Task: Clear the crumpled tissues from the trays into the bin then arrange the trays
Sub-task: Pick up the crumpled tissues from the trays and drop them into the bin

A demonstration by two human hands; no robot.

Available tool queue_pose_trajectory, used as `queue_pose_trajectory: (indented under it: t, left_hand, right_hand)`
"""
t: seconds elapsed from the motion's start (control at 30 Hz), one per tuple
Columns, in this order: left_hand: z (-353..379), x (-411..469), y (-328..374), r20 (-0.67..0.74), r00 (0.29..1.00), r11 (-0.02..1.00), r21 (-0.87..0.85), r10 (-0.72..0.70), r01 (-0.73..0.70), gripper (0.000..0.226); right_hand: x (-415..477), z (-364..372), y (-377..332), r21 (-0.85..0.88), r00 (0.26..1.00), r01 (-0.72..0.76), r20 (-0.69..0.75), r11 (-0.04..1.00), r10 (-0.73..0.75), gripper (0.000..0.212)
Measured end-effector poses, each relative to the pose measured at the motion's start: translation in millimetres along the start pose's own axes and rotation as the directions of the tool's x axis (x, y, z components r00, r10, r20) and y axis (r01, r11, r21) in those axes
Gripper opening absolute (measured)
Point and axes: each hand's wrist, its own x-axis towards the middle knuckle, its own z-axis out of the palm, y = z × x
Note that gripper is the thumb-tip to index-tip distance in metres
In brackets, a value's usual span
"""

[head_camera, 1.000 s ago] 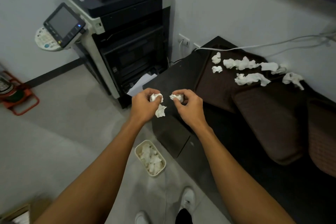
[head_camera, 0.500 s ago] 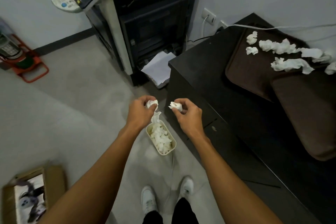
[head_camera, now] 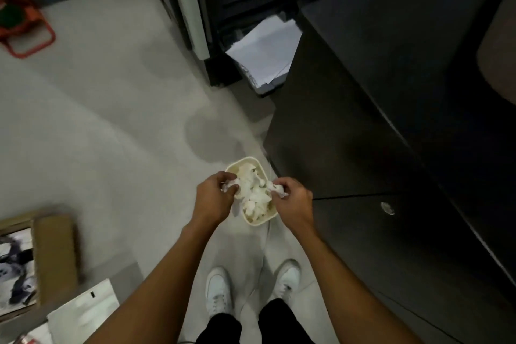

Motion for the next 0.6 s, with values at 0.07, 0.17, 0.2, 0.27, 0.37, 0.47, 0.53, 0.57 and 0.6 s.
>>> queue_pose_trajectory:
  t: [0.07,0.17,0.2,0.27,0.37,0.47,0.53,0.57,0.6]
  left_hand:
    - [17,16,-24,-0.011,1.000,1.000,0.009,-0.022,0.022,0.018]
    - [40,36,-56,-0.029,0.999,0.998,0.048,-0.028,0.030,0.019]
    - [46,41,-65,-0.033,0.999,0.998,0.059,-0.027,0.029,0.020]
    - [58,50,-81,-0.032,0.999,0.997,0.074,-0.028,0.030,0.020]
    - [72,61,-99,-0.020,0.999,0.997,0.074,-0.030,0.031,0.020]
    - [84,69,-108,0.003,1.000,0.997,0.070,-0.031,0.031,0.019]
    - [92,71,-110,0.009,1.000,0.997,0.067,-0.025,0.024,0.018]
    - [96,72,-109,0.008,1.000,0.998,0.067,-0.021,0.021,0.018]
    - [101,73,-108,0.004,1.000,0.998,0.066,-0.015,0.015,0.018]
  right_hand:
    - [15,18,23,-0.034,1.000,-0.002,0.002,0.999,0.002,0.021]
    - [33,47,55,-0.102,0.998,-0.034,0.041,0.994,0.039,0.022]
    - [38,56,66,-0.115,0.996,-0.054,0.059,0.992,0.061,0.023]
    - [44,73,85,-0.139,0.988,-0.107,0.100,0.985,0.122,0.027]
    - [51,90,109,-0.259,0.919,-0.179,0.300,0.949,0.255,0.055]
    - [56,97,130,-0.347,0.882,-0.209,0.336,0.914,0.330,0.063]
    - [57,92,134,-0.306,0.907,-0.232,0.276,0.923,0.319,0.057]
    - [56,86,132,-0.283,0.918,-0.235,0.251,0.930,0.309,0.053]
    - [55,80,129,-0.262,0.926,-0.241,0.227,0.935,0.302,0.050]
